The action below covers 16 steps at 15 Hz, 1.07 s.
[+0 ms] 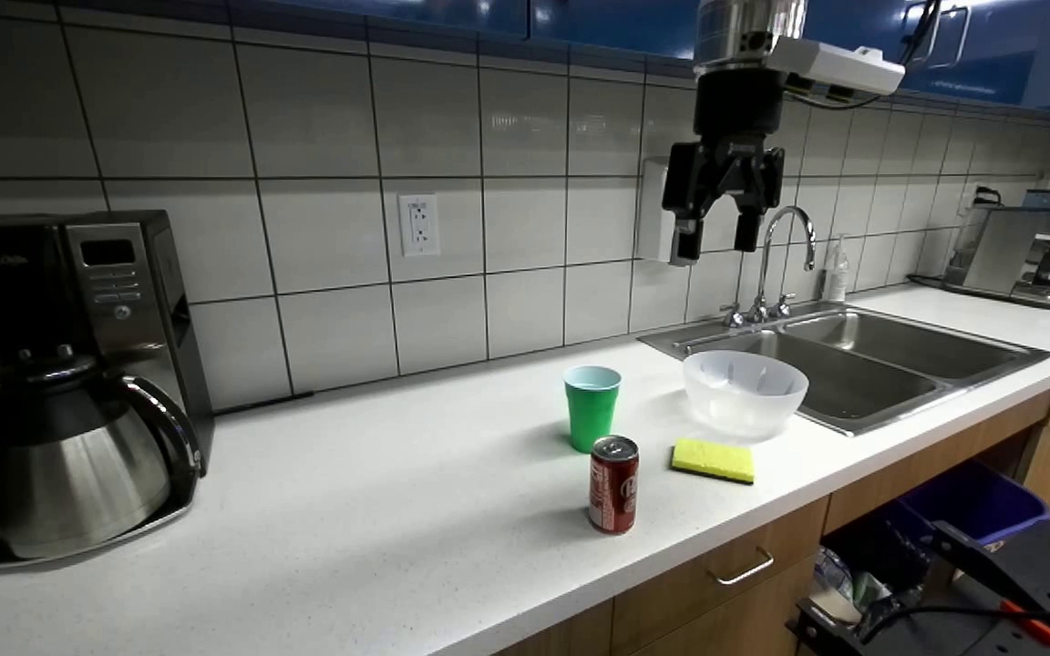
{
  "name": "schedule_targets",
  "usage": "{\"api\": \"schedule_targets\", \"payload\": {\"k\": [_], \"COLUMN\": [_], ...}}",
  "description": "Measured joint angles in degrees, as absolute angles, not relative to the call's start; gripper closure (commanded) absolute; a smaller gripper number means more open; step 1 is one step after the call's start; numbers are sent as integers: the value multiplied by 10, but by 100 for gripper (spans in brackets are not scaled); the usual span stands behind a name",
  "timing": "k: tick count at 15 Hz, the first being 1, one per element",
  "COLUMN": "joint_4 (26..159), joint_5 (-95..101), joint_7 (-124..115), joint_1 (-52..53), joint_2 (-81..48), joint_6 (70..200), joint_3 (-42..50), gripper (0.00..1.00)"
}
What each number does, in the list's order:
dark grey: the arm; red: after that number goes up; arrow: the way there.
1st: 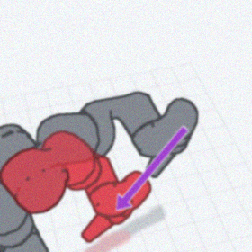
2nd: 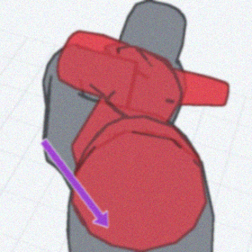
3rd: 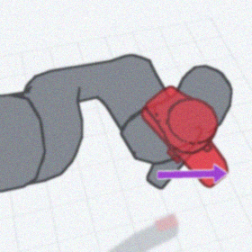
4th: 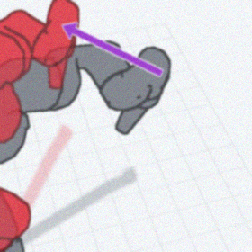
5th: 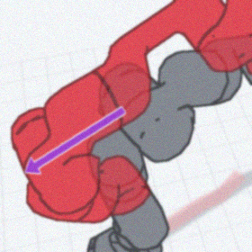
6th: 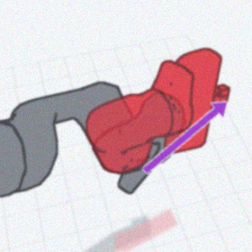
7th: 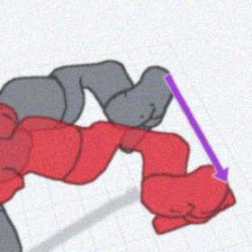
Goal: Put the can in the bowl
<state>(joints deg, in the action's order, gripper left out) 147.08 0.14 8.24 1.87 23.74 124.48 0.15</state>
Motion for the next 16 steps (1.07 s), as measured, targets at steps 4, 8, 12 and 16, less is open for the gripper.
{"api": "schedule_targets", "payload": {"k": [4, 8, 12, 16], "joint_4": [1471, 1470, 1462, 1442], "joint_5": [4, 15, 38, 72], "joint_7": [58, 42, 23, -11], "joint_1": [26, 31, 31, 35], "joint_2": [201, 154, 104, 56], "joint_6": [1281, 1309, 1327, 1337], "joint_3": [-20, -35, -45, -56], "gripper": [0, 0, 0, 0]}}
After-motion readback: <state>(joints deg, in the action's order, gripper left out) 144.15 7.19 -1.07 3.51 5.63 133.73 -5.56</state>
